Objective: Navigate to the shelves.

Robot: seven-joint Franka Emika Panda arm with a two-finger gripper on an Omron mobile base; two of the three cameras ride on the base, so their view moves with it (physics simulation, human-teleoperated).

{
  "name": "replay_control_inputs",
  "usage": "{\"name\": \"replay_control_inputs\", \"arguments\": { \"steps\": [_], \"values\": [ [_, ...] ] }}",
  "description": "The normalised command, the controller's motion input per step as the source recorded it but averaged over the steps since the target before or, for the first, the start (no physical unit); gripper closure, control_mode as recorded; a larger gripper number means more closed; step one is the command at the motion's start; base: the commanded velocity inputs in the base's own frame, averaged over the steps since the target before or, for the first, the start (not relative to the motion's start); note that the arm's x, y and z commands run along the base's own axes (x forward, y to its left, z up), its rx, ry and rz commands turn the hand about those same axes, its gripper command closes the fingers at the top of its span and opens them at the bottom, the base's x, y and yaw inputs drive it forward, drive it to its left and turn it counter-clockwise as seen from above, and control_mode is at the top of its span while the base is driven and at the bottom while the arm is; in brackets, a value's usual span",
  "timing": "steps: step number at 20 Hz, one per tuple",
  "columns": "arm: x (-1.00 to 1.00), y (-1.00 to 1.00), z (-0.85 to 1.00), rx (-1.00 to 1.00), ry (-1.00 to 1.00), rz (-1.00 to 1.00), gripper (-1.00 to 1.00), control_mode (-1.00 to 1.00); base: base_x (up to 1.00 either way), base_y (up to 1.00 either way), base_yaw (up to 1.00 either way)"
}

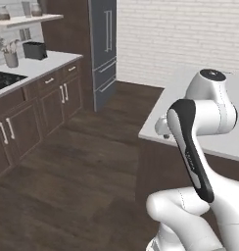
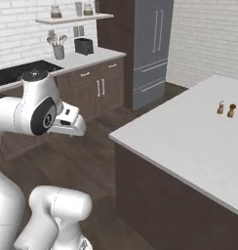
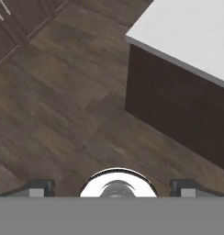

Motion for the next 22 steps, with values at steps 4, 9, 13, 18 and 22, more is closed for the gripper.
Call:
{"name": "replay_control_inputs", "arguments": {
  "steps": [4, 9, 13, 18, 22],
  "values": [
    [0.00, 0.00, 0.00, 0.00, 0.00, 0.00, -1.00, 1.00, 1.00, 0.84, -0.02],
    [0.00, 0.00, 0.00, 0.00, 0.00, 0.00, -1.00, 1.00, 1.00, 0.86, -0.02],
    [0.00, 0.00, 0.00, 0.00, 0.00, 0.00, -1.00, 1.00, 1.00, 0.79, -0.04],
    [0.00, 0.00, 0.00, 0.00, 0.00, 0.00, -1.00, 1.00, 1.00, 0.73, -0.05],
    [0.00, 0.00, 0.00, 0.00, 0.00, 0.00, -1.00, 1.00, 1.00, 0.62, -0.06]
  ]
}}
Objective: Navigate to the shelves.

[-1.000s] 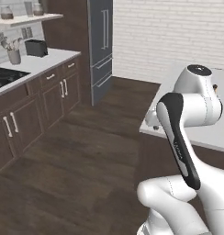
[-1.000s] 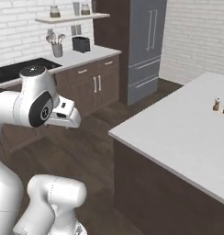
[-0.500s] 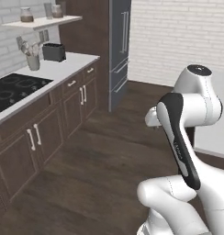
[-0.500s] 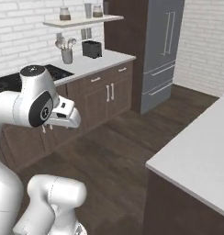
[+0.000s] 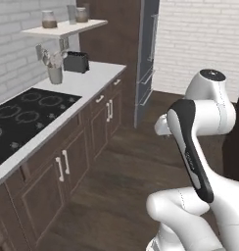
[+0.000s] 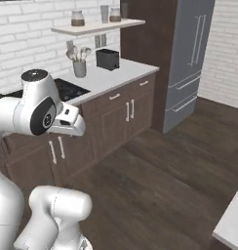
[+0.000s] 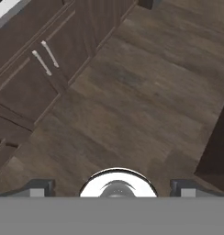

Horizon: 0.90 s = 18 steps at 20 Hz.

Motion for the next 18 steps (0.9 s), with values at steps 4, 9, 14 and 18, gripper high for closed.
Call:
{"name": "replay_control_inputs", "arguments": {
  "steps": [4, 9, 14, 18],
  "values": [
    [0.00, 0.00, 0.00, 0.00, 0.00, 0.00, -1.00, 1.00, 1.00, 0.44, -0.08],
    [0.00, 0.00, 0.00, 0.00, 0.00, 0.00, -1.00, 1.00, 1.00, 0.30, -0.10],
    [0.00, 0.00, 0.00, 0.00, 0.00, 0.00, -1.00, 1.00, 1.00, 0.07, -0.05],
    [0.00, 0.00, 0.00, 0.00, 0.00, 0.00, -1.00, 1.00, 1.00, -0.04, 0.02]
  ]
}}
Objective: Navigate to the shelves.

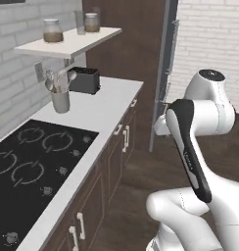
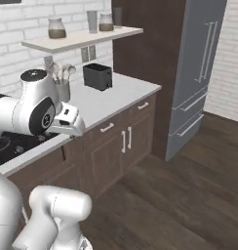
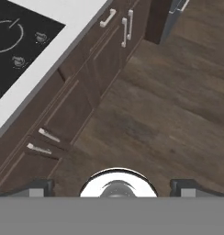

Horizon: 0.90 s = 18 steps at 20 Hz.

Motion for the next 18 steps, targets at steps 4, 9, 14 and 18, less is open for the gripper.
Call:
{"name": "replay_control_inputs", "arguments": {
  "steps": [4, 9, 14, 18],
  "values": [
    [0.00, 0.00, 0.00, 0.00, 0.00, 0.00, -1.00, 1.00, 1.00, -0.23, 0.17],
    [0.00, 0.00, 0.00, 0.00, 0.00, 0.00, -1.00, 1.00, 1.00, -0.37, 0.27],
    [0.00, 0.00, 0.00, 0.00, 0.00, 0.00, -1.00, 1.00, 1.00, -0.75, 0.50],
    [0.00, 0.00, 0.00, 0.00, 0.00, 0.00, -1.00, 1.00, 1.00, -0.47, 0.65]
  ]
}}
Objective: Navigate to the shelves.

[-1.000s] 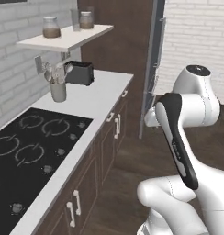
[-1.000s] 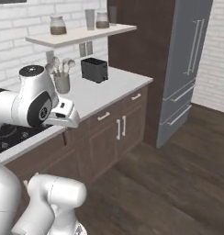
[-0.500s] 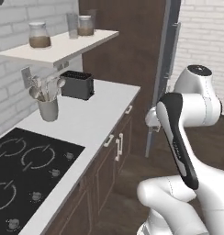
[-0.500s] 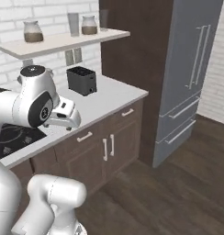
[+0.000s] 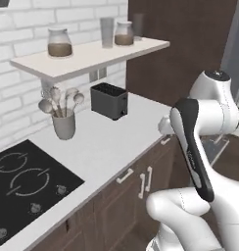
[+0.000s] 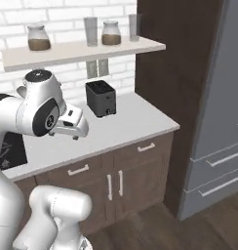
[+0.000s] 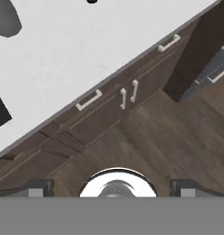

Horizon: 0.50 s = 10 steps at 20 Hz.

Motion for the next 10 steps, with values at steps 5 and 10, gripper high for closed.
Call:
{"name": "replay_control_inputs", "arguments": {
  "steps": [5, 10],
  "values": [
    [0.00, 0.00, 0.00, 0.00, 0.00, 0.00, -1.00, 1.00, 1.00, -0.55, 0.67],
    [0.00, 0.00, 0.00, 0.00, 0.00, 0.00, -1.00, 1.00, 0.93, -0.68, 0.69]
  ]
}}
